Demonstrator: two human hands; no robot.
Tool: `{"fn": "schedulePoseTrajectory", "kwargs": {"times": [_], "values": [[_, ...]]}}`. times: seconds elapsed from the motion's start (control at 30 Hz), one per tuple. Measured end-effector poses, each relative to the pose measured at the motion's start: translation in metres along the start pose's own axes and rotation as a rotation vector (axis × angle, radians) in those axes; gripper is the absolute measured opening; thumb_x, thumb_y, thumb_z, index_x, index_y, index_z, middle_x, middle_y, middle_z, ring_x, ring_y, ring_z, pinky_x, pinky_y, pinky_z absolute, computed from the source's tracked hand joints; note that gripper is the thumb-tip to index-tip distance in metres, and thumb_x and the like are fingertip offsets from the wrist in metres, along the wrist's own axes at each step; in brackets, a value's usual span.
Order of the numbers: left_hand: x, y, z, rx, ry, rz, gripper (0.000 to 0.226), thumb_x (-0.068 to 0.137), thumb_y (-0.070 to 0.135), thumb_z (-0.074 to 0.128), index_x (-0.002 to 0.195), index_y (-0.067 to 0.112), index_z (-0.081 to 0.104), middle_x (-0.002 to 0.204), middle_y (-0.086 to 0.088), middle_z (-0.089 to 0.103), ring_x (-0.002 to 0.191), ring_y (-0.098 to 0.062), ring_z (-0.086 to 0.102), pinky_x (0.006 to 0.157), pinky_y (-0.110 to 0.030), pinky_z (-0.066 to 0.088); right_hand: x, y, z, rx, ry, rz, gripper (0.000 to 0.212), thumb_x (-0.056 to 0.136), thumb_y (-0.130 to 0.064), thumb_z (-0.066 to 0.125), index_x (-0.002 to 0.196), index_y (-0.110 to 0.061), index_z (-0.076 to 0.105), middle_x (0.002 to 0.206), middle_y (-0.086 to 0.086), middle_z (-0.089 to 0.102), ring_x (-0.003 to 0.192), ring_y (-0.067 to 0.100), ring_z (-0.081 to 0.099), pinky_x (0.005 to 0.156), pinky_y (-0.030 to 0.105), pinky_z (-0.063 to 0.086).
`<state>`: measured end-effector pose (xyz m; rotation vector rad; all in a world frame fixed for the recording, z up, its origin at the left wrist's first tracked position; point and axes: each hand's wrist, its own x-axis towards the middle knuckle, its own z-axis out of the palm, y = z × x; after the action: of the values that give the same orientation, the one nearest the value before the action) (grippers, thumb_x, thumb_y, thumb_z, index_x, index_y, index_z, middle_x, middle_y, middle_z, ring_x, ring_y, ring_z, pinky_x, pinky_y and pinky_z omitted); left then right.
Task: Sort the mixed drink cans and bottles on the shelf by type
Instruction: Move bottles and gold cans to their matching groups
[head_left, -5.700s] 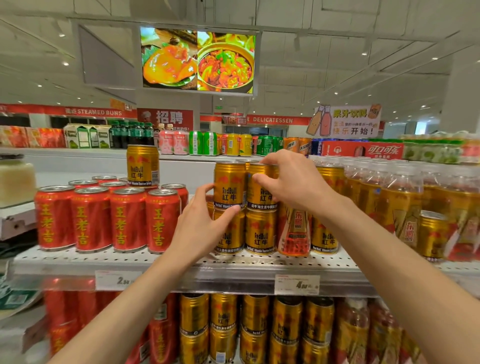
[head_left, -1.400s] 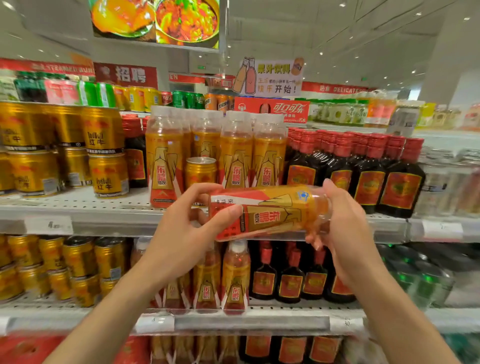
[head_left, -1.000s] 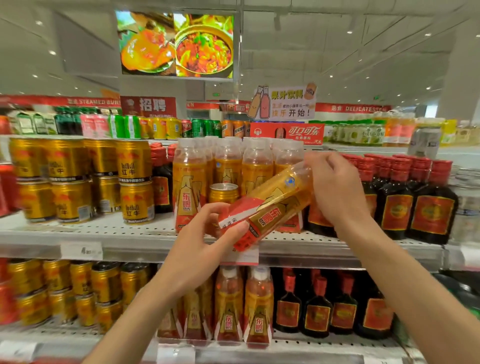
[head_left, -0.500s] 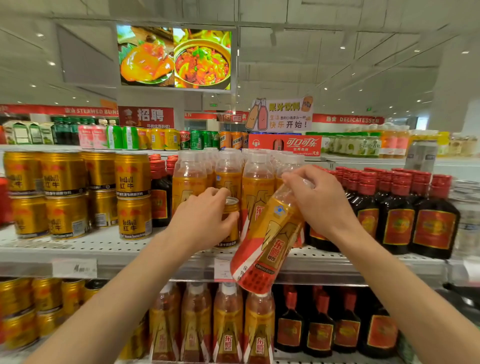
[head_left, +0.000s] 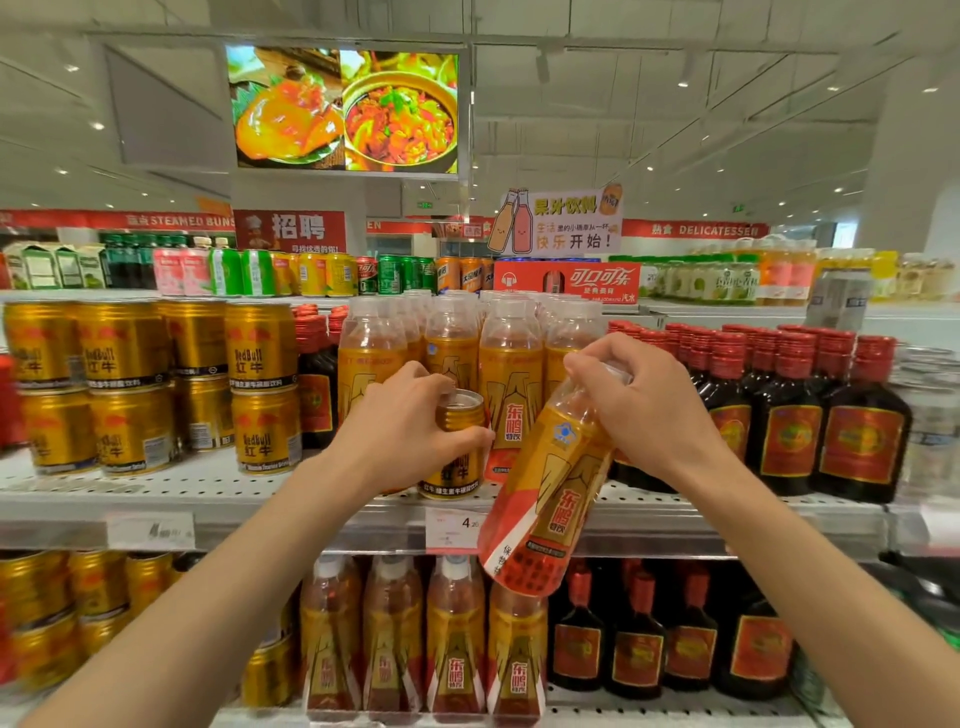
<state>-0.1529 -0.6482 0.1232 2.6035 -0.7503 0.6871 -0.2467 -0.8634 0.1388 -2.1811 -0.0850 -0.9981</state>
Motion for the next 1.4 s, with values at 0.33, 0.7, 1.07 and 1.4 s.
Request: {"fn": "schedulePoseTrajectory", "kwargs": {"times": [0.33,0.7,1.07,1.4], "values": [[-0.032,-0.008,-0.028,-0.277,0.142,0.055,0.083,0.072,0.074,0.068,0.136,0.021,0.065,0.122,0.013,0.061,0.102,-0.003,0.058,0.073,-0.011,0.044,0.003,-0.012,0.002,-0.033,0.039,-0.057,0.025,0.095,-0.048,0.058,0.089,-0.027,0.070,0.088,-0.012,0.071,0.086,0.011,0.066,0.082,0.045,0.055],[-0.058,-0.060,-0.063,-0.320,0.087,-0.004,0.082,0.066,0.076,0.068,0.132,0.028,0.069,0.118,0.020,0.060,0.084,-0.002,0.062,0.071,-0.027,0.052,0.031,-0.057,0.040,-0.107,0.111,-0.188,0.034,0.091,-0.059,0.050,0.097,-0.029,0.064,0.078,-0.009,0.073,0.073,0.012,0.071,0.071,0.044,0.059],[-0.057,-0.070,-0.059,-0.365,0.048,0.005,0.085,0.065,0.078,0.067,0.133,0.028,0.067,0.117,0.020,0.060,0.079,-0.002,0.061,0.072,-0.024,0.049,0.062,-0.073,0.088,-0.489,0.103,-0.343,0.045,0.101,-0.055,0.044,0.108,-0.020,0.071,0.096,-0.001,0.071,0.084,0.017,0.065,0.071,0.033,0.050],[-0.060,-0.079,-0.048,-0.455,0.035,-0.060,0.093,0.060,0.079,0.071,0.139,0.034,0.053,0.120,0.016,0.062,0.088,-0.008,0.066,0.070,-0.034,0.060,0.051,-0.061,0.091,-0.579,-0.065,-0.355,0.069,0.099,-0.058,0.050,0.154,-0.020,0.036,0.155,0.001,0.046,0.133,0.022,0.053,0.103,0.045,0.048]]}}
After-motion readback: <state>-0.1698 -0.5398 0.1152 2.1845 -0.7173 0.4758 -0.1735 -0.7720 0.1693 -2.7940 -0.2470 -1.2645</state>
